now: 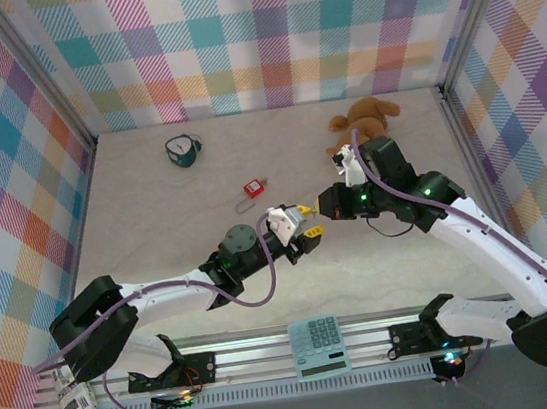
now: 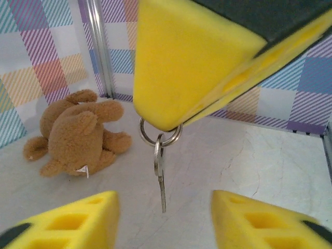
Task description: Unlock with the key
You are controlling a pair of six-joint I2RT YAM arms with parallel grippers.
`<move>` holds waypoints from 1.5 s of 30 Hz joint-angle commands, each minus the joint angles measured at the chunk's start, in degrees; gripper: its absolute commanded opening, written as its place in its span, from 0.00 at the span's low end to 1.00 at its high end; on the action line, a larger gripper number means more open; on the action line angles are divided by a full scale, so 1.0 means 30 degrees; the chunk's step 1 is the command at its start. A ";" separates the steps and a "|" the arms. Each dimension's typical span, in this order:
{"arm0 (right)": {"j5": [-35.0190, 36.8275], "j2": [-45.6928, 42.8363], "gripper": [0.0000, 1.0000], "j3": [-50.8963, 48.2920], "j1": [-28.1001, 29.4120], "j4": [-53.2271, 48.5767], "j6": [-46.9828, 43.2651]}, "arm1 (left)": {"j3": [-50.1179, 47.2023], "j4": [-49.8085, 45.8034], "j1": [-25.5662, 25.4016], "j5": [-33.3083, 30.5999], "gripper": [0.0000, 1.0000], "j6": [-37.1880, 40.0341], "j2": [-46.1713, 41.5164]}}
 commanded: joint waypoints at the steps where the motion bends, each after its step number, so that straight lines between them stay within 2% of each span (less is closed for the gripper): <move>1: -0.0477 -0.0401 0.04 -0.0279 0.0123 0.0518 0.0417 | 0.0708 -0.0132 0.0258 0.0927 0.37 -0.0056 -0.0141; 14: 0.0681 -0.0506 0.02 -0.0420 0.0132 0.0215 0.0262 | 0.0776 -0.1736 0.0405 0.1545 0.01 0.0056 -0.0835; 30: 0.1390 -0.0506 0.02 -0.0901 0.0094 -0.0102 -0.0089 | 0.0556 -0.1811 0.0579 0.1608 0.00 0.0148 -0.1448; 37: 0.0593 -0.0414 0.01 -0.1035 0.0095 0.0346 0.0078 | 0.0813 -0.2319 0.0698 0.1824 0.00 0.0094 -0.1474; 38: 0.0567 -0.0472 0.01 -0.0965 0.0094 0.0389 0.0083 | 0.0860 -0.2399 0.0698 0.1831 0.02 0.0037 -0.1409; 41: 0.0538 -0.0608 0.00 -0.0732 0.0078 0.0371 0.0132 | 0.0892 -0.2421 0.0698 0.1969 0.23 -0.0171 -0.1132; 43: 0.0533 -0.0653 0.00 -0.0627 0.0093 0.0398 0.0173 | 0.0933 -0.2659 0.0700 0.2286 0.41 -0.0224 -0.0895; 45: 0.0616 -0.0710 0.00 -0.0567 0.0095 0.0342 0.0147 | 0.0913 -0.2646 0.0697 0.2514 0.49 -0.0328 -0.0613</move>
